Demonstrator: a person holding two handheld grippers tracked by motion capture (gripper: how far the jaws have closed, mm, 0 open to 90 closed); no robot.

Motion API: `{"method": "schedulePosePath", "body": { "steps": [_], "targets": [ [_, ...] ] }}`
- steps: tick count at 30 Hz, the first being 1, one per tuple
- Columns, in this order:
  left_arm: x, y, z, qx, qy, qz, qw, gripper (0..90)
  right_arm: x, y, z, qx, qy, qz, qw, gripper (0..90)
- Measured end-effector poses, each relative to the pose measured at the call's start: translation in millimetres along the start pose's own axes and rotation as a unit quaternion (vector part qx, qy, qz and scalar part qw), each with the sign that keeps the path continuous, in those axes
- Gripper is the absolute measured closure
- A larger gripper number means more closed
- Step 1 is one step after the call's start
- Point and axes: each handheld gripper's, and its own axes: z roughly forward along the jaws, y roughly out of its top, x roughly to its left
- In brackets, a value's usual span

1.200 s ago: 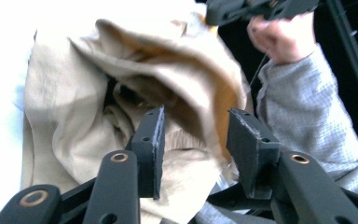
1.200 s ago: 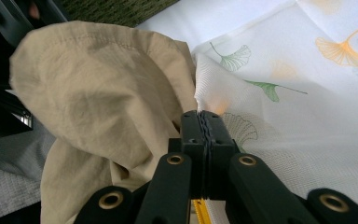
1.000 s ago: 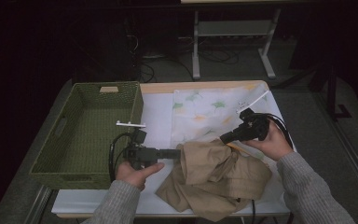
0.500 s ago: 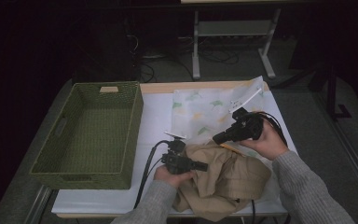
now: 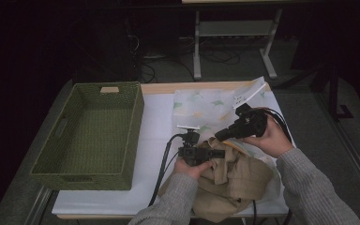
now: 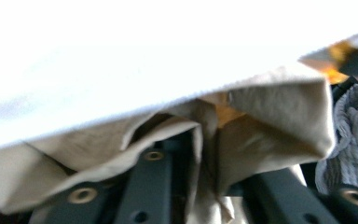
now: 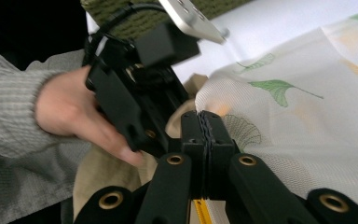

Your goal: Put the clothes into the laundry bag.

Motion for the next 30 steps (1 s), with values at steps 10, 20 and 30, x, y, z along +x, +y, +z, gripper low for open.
{"method": "schedulePosePath", "body": {
  "steps": [10, 20, 30],
  "targets": [
    [4.3, -15.2, -55.9, 0.018, 0.017, 0.019, 0.9995, 39.9, -6.6, -8.3, 5.0, -0.001, -0.001, 0.011, 0.9999, 88.6],
    [36.3, -20.5, -84.6, -0.002, 0.070, -0.007, 0.9975, 28.3, -4.0, -5.8, 10.0, 0.002, 0.001, 0.009, 1.0000, 88.6],
    [51.8, -26.3, -91.8, -0.020, 0.108, -0.035, 0.9933, 35.6, -7.3, -8.2, 5.9, -0.002, 0.000, 0.011, 0.9999, 88.6]
  ]
}}
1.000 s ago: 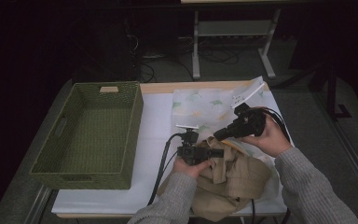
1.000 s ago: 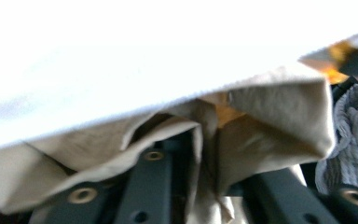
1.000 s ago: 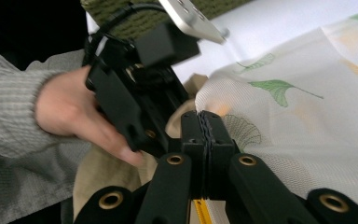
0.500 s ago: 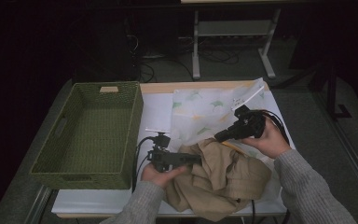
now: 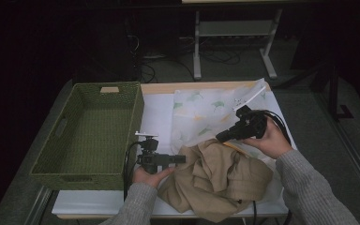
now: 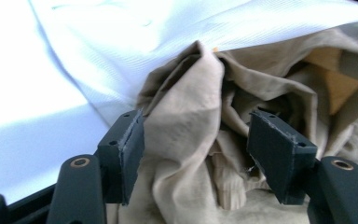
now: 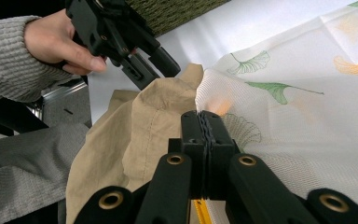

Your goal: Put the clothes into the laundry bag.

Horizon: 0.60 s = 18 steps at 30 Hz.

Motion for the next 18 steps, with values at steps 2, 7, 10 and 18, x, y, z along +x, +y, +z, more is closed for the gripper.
{"method": "schedulePosePath", "body": {
  "steps": [2, 7, 10, 18],
  "targets": [
    [1.0, 0.2, 6.4, 0.012, -0.001, 0.000, 0.9999, 37.6, 0.9, 0.6, 1.1, 0.002, 0.001, -0.001, 1.0000, 88.6],
    [-1.9, -3.6, 29.0, 0.047, -0.015, 0.005, 0.9988, 64.0, 3.1, 2.9, 5.7, 0.006, 0.003, -0.005, 1.0000, 88.6],
    [-13.4, -5.1, 36.8, 0.055, -0.045, 0.035, 0.9969, 85.9, 2.7, 3.1, 6.3, 0.007, 0.004, -0.005, 1.0000, 88.6],
    [-56.1, 8.0, 51.5, 0.037, -0.139, 0.055, 0.9880, 88.6, 7.2, 8.1, 9.0, 0.008, 0.009, -0.013, 0.9998, 88.6]
  ]
}}
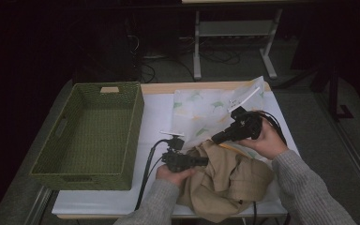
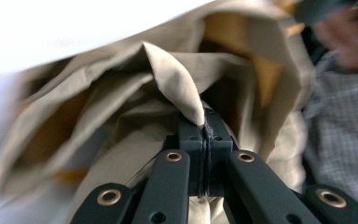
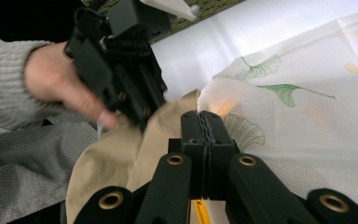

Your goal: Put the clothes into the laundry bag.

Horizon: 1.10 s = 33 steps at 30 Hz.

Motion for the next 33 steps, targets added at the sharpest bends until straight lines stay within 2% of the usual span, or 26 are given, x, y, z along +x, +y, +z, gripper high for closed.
{"method": "schedulePosePath", "body": {
  "steps": [2, 4, 7, 9, 11, 12, 14, 16, 19, 22, 25, 27, 29, 30, 31, 32, 33],
  "targets": [
    [-10.7, 5.0, 9.6, -0.004, -0.018, 0.008, 0.9998, 88.6, 2.1, 2.6, 0.5, 0.001, 0.001, -0.004, 1.0000, 88.6],
    [-16.3, 8.4, 18.4, -0.007, -0.024, 0.014, 0.9996, 88.5, 4.5, 4.9, -0.3, 0.000, 0.002, -0.008, 1.0000, 88.6],
    [-11.3, 9.2, 27.3, -0.024, -0.008, -0.002, 0.9997, 87.4, 6.1, 5.5, -2.4, -0.003, 0.004, -0.010, 0.9999, 88.6],
    [-4.8, 8.4, 26.7, -0.034, 0.000, -0.014, 0.9993, 84.1, 5.3, 3.5, -3.9, -0.004, 0.004, -0.007, 1.0000, 88.6],
    [-1.4, 7.2, 20.0, -0.028, 0.007, -0.016, 0.9994, 78.3, 3.1, 0.5, -5.2, -0.008, 0.007, -0.004, 0.9999, 88.6],
    [-1.7, 6.5, 14.5, -0.025, 0.019, -0.010, 0.9994, 75.1, 2.1, -0.9, -5.7, -0.008, 0.008, 0.000, 0.9999, 88.6],
    [-2.0, 4.5, 1.6, -0.021, 0.028, -0.004, 0.9994, 67.7, -0.2, -3.4, -6.0, -0.009, 0.007, 0.003, 0.9999, 88.6],
    [-2.0, 1.4, -13.3, -0.024, 0.037, -0.002, 0.9990, 56.6, -1.3, -5.0, -5.9, -0.009, 0.007, 0.006, 0.9999, 88.6],
    [1.0, -5.3, -32.7, -0.005, 0.056, -0.001, 0.9984, 42.2, -1.7, -5.9, -4.6, -0.007, 0.005, 0.008, 0.9999, 88.6],
    [7.9, -14.8, -46.1, 0.004, 0.076, -0.006, 0.9971, 37.0, -2.1, -5.3, -3.3, -0.007, 0.004, 0.008, 0.9999, 88.6],
    [18.0, -23.2, -45.5, 0.035, 0.087, -0.018, 0.9954, 33.0, -2.7, -5.0, -1.0, -0.004, 0.004, 0.010, 0.9999, 88.6],
    [23.9, -29.0, -39.1, 0.053, 0.099, -0.020, 0.9935, 32.9, -3.4, -5.4, 1.1, -0.003, 0.005, 0.009, 0.9999, 88.6],
    [28.5, -33.6, -29.1, 0.087, 0.110, -0.015, 0.9900, 38.0, -3.9, -5.8, 3.7, -0.002, 0.007, 0.011, 0.9999, 88.6],
    [30.0, -35.6, -24.2, 0.101, 0.118, -0.011, 0.9879, 43.9, -3.9, -5.9, 5.1, 0.000, 0.008, 0.010, 0.9999, 88.6],
    [30.6, -37.3, -20.1, 0.109, 0.124, 0.000, 0.9863, 54.1, -3.6, -5.7, 6.1, 0.003, 0.008, 0.010, 0.9999, 88.6],
    [31.0, -38.4, -17.2, 0.112, 0.126, 0.009, 0.9857, 64.5, -3.3, -5.4, 7.0, 0.002, 0.009, 0.008, 0.9999, 88.6],
    [31.2, -39.0, -15.7, 0.111, 0.122, 0.009, 0.9863, 73.6, -2.8, -4.9, 7.5, 0.002, 0.010, 0.006, 0.9999, 88.6]
  ]
}}
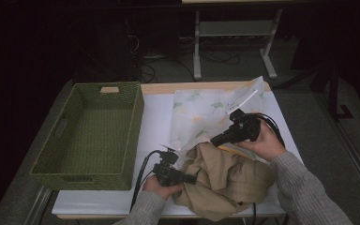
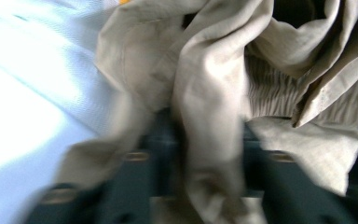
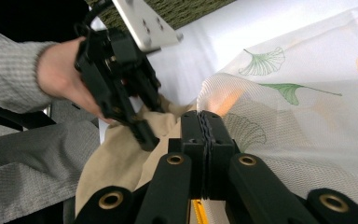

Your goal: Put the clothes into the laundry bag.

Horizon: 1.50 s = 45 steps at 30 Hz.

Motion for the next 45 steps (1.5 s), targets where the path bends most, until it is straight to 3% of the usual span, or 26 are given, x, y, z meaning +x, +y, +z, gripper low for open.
{"method": "schedulePosePath", "body": {
  "steps": [2, 6, 8, 10, 13, 14, 17, 20, 23, 27, 29, 31, 34, 36, 38, 40, 43, 45],
  "targets": [
    [-2.4, 0.7, -2.0, -0.015, -0.026, 0.002, 0.9995, 86.0, 1.2, 0.7, 0.6, 0.001, 0.001, -0.004, 1.0000, 88.6],
    [-14.7, 8.8, -13.9, -0.050, -0.100, 0.005, 0.9938, 88.0, 3.7, 1.4, -0.2, 0.000, 0.004, -0.008, 1.0000, 88.6],
    [-29.3, 15.4, -16.0, -0.060, -0.115, 0.024, 0.9913, 88.1, 5.1, 2.1, -0.7, -0.001, 0.006, -0.012, 0.9999, 88.6],
    [-43.3, 22.9, -16.3, -0.069, -0.139, 0.037, 0.9873, 88.1, 6.6, 2.8, -1.2, -0.001, 0.006, -0.013, 0.9999, 88.6],
    [-58.4, 33.3, -17.5, -0.084, -0.148, 0.043, 0.9846, 88.0, 8.7, 2.3, -3.8, -0.003, 0.007, -0.015, 0.9999, 88.6],
    [-60.7, 35.8, -17.5, -0.084, -0.144, 0.041, 0.9852, 87.9, 9.6, 1.8, -5.6, -0.005, 0.007, -0.014, 0.9999, 88.6],
    [-56.9, 37.6, -17.9, -0.083, -0.103, 0.027, 0.9909, 87.2, 9.9, -1.2, -11.3, -0.008, 0.005, -0.012, 0.9999, 88.7],
    [-39.7, 30.1, -19.8, -0.090, -0.064, 0.001, 0.9939, 86.5, 9.9, -3.8, -13.9, -0.013, 0.005, -0.010, 0.9999, 88.6],
    [-20.0, 19.4, -23.5, -0.086, -0.034, -0.011, 0.9956, 87.5, 9.7, -4.5, -12.8, -0.010, 0.003, -0.009, 0.9999, 88.6],
    [1.5, 15.5, -33.0, -0.114, -0.017, -0.043, 0.9924, 88.0, 7.9, -1.2, -4.9, -0.001, 0.006, -0.009, 0.9999, 88.6],
    [4.4, 17.9, -36.0, -0.130, -0.040, -0.054, 0.9892, 88.0, 7.1, 1.4, 1.2, 0.003, 0.008, -0.009, 0.9999, 88.6],
    [0.4, 18.9, -35.5, -0.139, -0.069, -0.051, 0.9866, 87.9, 5.9, 3.7, 6.1, 0.005, 0.009, -0.009, 0.9999, 88.6],
    [-5.7, 17.3, -32.8, -0.120, -0.068, -0.030, 0.9899, 82.3, 2.8, 4.6, 9.7, 0.006, 0.011, -0.004, 0.9999, 88.6],
    [-5.2, 14.2, -34.1, -0.105, -0.061, -0.026, 0.9922, 65.6, 1.3, 4.3, 10.2, 0.008, 0.011, -0.003, 0.9999, 88.6],
    [-6.5, 9.0, -38.0, -0.087, -0.039, -0.019, 0.9953, 50.6, 1.0, 3.5, 9.1, 0.008, 0.010, -0.003, 0.9999, 88.6],
    [-7.4, 1.9, -42.7, -0.063, -0.024, -0.011, 0.9977, 42.8, 0.5, 2.2, 6.8, 0.007, 0.007, -0.002, 0.9999, 88.6],
    [-5.7, -10.4, -46.2, -0.024, -0.006, -0.010, 0.9996, 37.6, -0.8, -0.1, 3.8, 0.008, 0.002, 0.001, 1.0000, 88.6],
    [-1.7, -16.2, -40.7, 0.014, -0.033, -0.023, 0.9991, 39.2, -0.6, -0.5, 2.7, 0.007, 0.002, 0.003, 1.0000, 88.6]
  ]
}}
